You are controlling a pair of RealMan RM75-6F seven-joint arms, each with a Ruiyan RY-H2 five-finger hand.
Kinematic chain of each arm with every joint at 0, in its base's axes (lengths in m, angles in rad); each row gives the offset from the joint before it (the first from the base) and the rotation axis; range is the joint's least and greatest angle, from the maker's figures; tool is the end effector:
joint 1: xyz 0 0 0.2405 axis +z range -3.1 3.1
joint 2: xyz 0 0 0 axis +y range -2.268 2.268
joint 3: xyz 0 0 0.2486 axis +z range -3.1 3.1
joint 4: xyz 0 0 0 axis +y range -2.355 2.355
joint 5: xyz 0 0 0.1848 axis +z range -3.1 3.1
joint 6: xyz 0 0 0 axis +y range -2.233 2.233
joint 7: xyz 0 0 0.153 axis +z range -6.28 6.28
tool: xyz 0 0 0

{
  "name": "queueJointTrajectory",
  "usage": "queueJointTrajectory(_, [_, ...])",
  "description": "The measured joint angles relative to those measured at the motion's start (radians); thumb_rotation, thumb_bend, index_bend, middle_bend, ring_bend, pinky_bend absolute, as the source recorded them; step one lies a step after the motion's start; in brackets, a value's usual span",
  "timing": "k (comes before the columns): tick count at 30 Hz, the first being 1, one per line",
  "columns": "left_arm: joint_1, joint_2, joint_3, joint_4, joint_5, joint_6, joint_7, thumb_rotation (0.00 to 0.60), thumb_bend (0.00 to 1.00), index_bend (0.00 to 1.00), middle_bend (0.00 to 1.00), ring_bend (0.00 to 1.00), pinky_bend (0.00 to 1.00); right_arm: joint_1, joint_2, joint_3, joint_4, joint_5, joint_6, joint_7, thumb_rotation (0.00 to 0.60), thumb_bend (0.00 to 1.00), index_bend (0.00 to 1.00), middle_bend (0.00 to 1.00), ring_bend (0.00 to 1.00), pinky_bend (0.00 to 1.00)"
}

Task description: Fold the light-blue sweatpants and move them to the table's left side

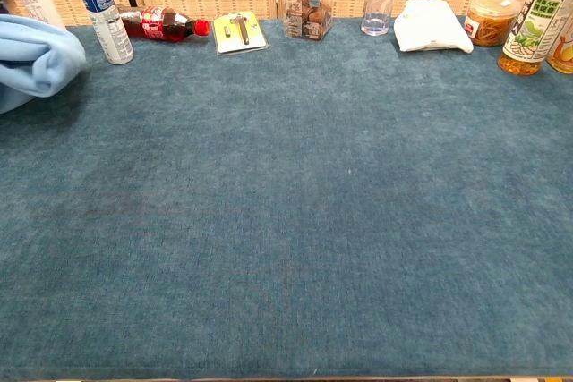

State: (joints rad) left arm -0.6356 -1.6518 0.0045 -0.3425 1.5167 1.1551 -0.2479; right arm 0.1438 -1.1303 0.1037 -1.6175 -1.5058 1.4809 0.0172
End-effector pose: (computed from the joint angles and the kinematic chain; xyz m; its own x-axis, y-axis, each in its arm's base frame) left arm -0.3000 0.3946 0.1253 0.7884 -0.1093 0.6054 0.5707 -0.2376 -0.7860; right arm -0.2753 -0.2135 0.1822 0.3566 0.0667 0.9319 -0.9296 -0.0744 0.3611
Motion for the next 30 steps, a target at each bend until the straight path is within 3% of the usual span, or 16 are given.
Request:
queueJointTrajectory(2, [0.004,0.015,-0.004,-0.040,-0.003,-0.001,-0.018,0.174,0.11,0.00,0.00,0.00,0.07,-0.001,0.002,0.001,-0.004,0.001,0.001,0.001,0.600,0.00,0.00,0.00,0.00,0.00])
queueJointTrajectory(5, [0.013,0.043,-0.013,-0.111,-0.011,0.007,-0.040,0.136,0.04,0.00,0.00,0.00,0.02,-0.002,0.006,0.001,-0.010,-0.001,0.003,0.004,0.600,0.00,0.00,0.00,0.00,0.00])
queueJointTrajectory(12, [0.067,0.151,-0.046,-0.369,-0.029,0.115,-0.083,0.063,0.02,0.00,0.00,0.00,0.00,-0.007,0.017,0.001,-0.023,-0.010,0.015,0.012,0.600,0.00,0.00,0.00,0.00,0.00])
queueJointTrajectory(16, [0.136,0.246,-0.061,-0.597,-0.043,0.215,-0.092,0.047,0.02,0.00,0.00,0.00,0.00,-0.010,0.024,0.001,-0.029,-0.016,0.023,0.014,0.600,0.00,0.00,0.00,0.00,0.00])
queueJointTrajectory(19, [0.190,0.304,-0.065,-0.728,-0.053,0.276,-0.085,0.089,0.02,0.00,0.00,0.00,0.00,-0.014,0.029,0.000,-0.033,-0.020,0.030,0.018,0.600,0.00,0.00,0.00,0.00,0.00])
queueJointTrajectory(25, [0.336,0.402,-0.054,-0.963,-0.088,0.383,-0.007,0.247,0.02,0.00,0.00,0.00,0.00,-0.021,0.039,0.001,-0.037,-0.030,0.047,0.010,0.600,0.00,0.00,0.00,0.00,0.00])
queueJointTrajectory(30, [0.445,0.425,-0.031,-1.063,-0.107,0.472,0.071,0.314,0.02,0.00,0.00,0.00,0.00,-0.027,0.043,0.003,-0.032,-0.033,0.064,-0.034,0.600,0.00,0.00,0.00,0.00,0.00])
